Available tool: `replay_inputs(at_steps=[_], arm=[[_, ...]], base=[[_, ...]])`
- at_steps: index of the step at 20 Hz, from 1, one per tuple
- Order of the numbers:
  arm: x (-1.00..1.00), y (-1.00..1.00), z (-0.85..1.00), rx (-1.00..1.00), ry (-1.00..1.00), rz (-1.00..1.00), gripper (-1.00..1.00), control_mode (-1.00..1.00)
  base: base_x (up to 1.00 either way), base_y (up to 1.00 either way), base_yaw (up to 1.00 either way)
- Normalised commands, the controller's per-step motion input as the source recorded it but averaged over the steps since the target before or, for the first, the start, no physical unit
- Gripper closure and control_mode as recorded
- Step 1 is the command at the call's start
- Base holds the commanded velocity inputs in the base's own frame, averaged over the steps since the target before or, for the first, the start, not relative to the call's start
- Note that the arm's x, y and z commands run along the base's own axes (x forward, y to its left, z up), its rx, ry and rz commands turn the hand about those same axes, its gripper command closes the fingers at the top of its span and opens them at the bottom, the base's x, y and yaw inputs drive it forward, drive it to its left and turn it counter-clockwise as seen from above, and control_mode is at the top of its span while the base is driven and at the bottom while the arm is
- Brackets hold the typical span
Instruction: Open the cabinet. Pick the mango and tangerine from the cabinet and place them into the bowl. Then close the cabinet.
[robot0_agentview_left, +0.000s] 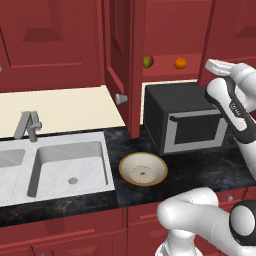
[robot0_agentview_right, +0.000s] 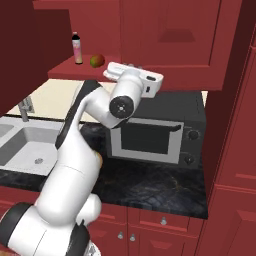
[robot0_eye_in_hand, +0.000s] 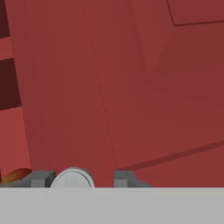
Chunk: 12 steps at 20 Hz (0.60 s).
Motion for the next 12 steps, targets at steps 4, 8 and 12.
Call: replay_inputs(at_steps=[4, 8, 12], arm=[[-0.65, -1.0, 0.01, 0.12, -0.02, 0.0, 1.0, -1.0], [-0.5, -1.0, 0.0, 0.11, -0.03, 0.0, 1.0, -1.0], [-0.43, -1.0, 0.0, 0.09, -0.07, 0.02, 1.0, -1.0]], base=[[0.0, 0.0, 0.0], [0.0, 0.0, 0.0], [0.0, 0.0, 0.0]])
